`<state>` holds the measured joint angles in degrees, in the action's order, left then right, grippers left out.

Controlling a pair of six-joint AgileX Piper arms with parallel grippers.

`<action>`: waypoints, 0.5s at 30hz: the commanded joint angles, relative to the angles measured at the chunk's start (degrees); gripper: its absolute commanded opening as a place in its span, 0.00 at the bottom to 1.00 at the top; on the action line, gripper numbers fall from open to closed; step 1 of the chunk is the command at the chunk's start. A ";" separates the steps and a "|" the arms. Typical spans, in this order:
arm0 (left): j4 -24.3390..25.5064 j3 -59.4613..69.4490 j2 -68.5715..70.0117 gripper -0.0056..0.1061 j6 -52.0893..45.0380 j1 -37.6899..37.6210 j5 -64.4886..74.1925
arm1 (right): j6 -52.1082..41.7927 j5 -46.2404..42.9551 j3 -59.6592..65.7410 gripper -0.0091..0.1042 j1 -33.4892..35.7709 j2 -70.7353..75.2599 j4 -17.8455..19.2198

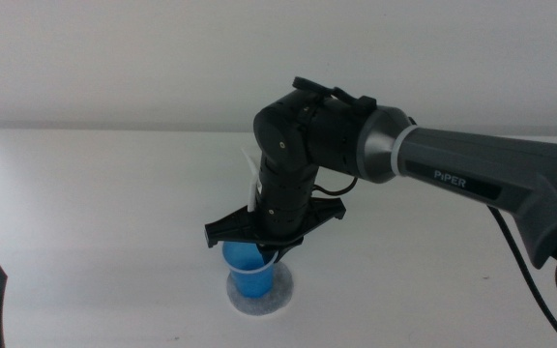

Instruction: Place an empty cup on a cup mat.

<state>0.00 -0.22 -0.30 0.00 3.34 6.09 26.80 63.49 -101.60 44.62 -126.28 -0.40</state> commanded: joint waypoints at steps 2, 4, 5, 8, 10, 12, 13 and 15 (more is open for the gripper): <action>0.00 2.35 2.40 0.89 0.00 -0.48 -0.67 | 0.61 -0.36 0.57 0.18 0.00 -0.81 0.40; 0.00 2.35 2.40 0.89 0.00 -0.48 -0.67 | 0.89 -0.57 0.57 0.26 0.00 -0.10 0.40; 0.00 2.35 2.40 0.89 0.00 -0.48 -0.67 | 1.17 -0.57 0.57 0.31 0.00 0.18 0.40; 0.00 2.35 2.40 0.89 0.00 -0.48 -0.67 | 1.75 -1.16 0.57 0.45 0.00 2.04 0.40; 0.00 2.35 2.40 0.89 0.00 -0.48 -0.67 | 1.75 -2.30 1.11 0.53 0.00 4.13 0.40; 0.00 2.35 2.40 0.89 0.00 -0.48 -0.67 | 1.75 -4.15 2.49 0.58 0.00 7.34 0.40; 0.00 2.35 2.40 0.89 0.00 -0.48 -0.67 | 1.75 -5.41 3.61 0.60 0.00 9.37 0.40; 0.00 2.35 2.40 0.89 0.00 -0.48 -0.67 | 1.75 -7.54 6.24 0.61 -0.11 13.45 0.83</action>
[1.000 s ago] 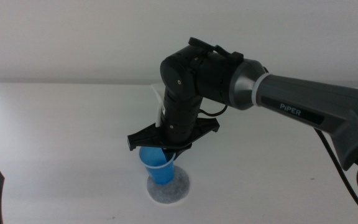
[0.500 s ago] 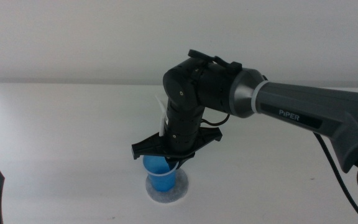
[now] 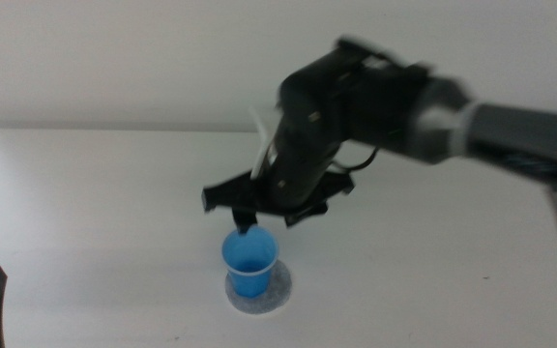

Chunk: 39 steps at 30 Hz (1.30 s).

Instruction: Place an empty cup on a cup mat.

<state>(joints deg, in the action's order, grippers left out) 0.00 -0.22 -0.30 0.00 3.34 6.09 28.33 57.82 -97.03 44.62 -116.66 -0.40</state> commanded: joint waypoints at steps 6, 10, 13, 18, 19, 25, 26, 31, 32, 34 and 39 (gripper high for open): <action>0.00 2.35 2.40 0.89 0.00 -0.48 -0.67 | -6.71 -7.57 15.13 0.62 -3.20 21.46 5.20; 0.00 2.35 2.40 0.89 0.00 -0.48 -0.67 | -12.36 -14.82 29.26 0.75 -9.98 36.68 5.20; 0.00 2.35 2.40 0.89 0.00 -0.48 -0.67 | -14.47 -21.76 41.96 0.89 -17.14 49.73 5.29; 0.00 2.35 2.40 0.89 0.00 -0.48 -0.67 | -19.67 -31.92 60.93 0.90 -31.36 72.92 5.17; 0.00 2.35 2.40 0.89 0.00 -0.48 -0.67 | -21.28 -35.05 64.65 0.90 -34.27 77.17 5.17; 0.00 2.35 2.40 0.89 0.00 -0.48 -0.67 | -29.23 -45.73 81.47 0.90 -39.94 95.36 4.04; 0.00 2.35 2.40 0.89 0.00 -0.48 -0.67 | -30.94 -46.40 83.05 0.90 -39.94 97.56 3.75; 0.00 2.35 2.40 0.89 0.00 -0.48 -0.67 | -32.90 -46.99 88.44 0.90 -39.94 106.47 3.03; 0.00 2.35 2.40 0.89 0.00 -0.48 -0.67 | -32.90 -47.11 89.21 0.90 -39.94 107.75 2.59; 0.00 2.35 2.40 0.89 0.00 -0.48 -0.67 | -32.67 -46.98 90.94 0.90 -39.94 110.69 2.59; 0.00 2.35 2.40 0.89 0.00 -0.48 -0.67 | -32.67 -46.98 95.94 0.90 -39.94 117.28 2.59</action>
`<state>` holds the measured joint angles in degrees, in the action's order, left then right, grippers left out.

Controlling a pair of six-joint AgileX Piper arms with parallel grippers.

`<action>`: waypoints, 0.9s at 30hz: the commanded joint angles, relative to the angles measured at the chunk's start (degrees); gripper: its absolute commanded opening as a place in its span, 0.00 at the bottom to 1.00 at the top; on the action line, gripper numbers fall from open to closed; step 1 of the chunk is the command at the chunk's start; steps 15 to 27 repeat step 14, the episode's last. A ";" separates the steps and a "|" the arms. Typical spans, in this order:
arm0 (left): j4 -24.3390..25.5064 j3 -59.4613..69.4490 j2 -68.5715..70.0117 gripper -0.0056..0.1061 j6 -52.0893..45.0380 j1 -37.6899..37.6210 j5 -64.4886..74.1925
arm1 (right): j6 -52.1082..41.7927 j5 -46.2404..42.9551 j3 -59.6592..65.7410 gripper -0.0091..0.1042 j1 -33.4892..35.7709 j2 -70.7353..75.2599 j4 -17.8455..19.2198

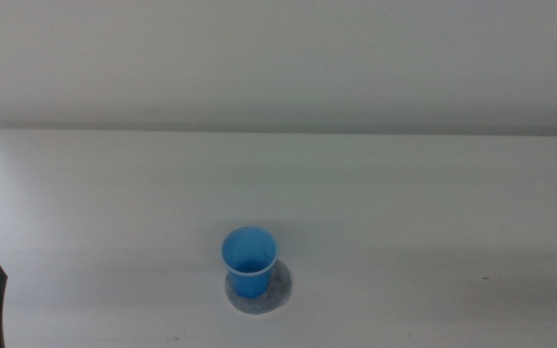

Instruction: Place an empty cup on a cup mat.

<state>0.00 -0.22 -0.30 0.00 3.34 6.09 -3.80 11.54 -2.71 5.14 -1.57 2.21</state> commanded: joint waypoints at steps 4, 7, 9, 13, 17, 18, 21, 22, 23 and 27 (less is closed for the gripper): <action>0.00 2.35 2.33 0.89 0.00 -0.48 -0.67 | -0.54 -0.98 5.05 0.90 -0.45 3.39 -0.03; 0.00 2.35 2.33 0.89 0.00 -0.48 -0.67 | -0.54 0.95 4.90 0.90 -0.45 3.55 -0.04; 0.00 2.35 2.33 0.89 0.00 -0.48 -0.67 | -0.54 0.83 4.90 0.90 -0.45 3.55 -0.04; 0.00 2.35 2.33 0.89 0.00 -0.48 -0.67 | -0.54 0.83 4.90 0.90 -0.45 3.55 -0.04; 0.00 2.35 2.33 0.89 0.00 -0.48 -0.67 | -0.54 0.83 4.90 0.90 -0.45 3.55 -0.04; 0.00 2.35 2.33 0.89 0.00 -0.48 -0.67 | -0.54 0.83 4.90 0.90 -0.45 3.55 -0.04; 0.00 2.35 2.33 0.89 0.00 -0.48 -0.67 | -0.54 0.83 4.90 0.90 -0.45 3.55 -0.04; 0.00 2.35 2.33 0.89 0.00 -0.48 -0.67 | -0.54 0.83 4.90 0.90 -0.45 3.55 -0.04; 0.00 2.35 2.33 0.89 0.00 -0.48 -0.67 | -0.54 0.83 4.90 0.90 -0.45 3.55 -0.04; 0.00 2.35 2.33 0.89 0.00 -0.48 -0.67 | -0.54 0.83 4.90 0.90 -0.45 3.55 -0.04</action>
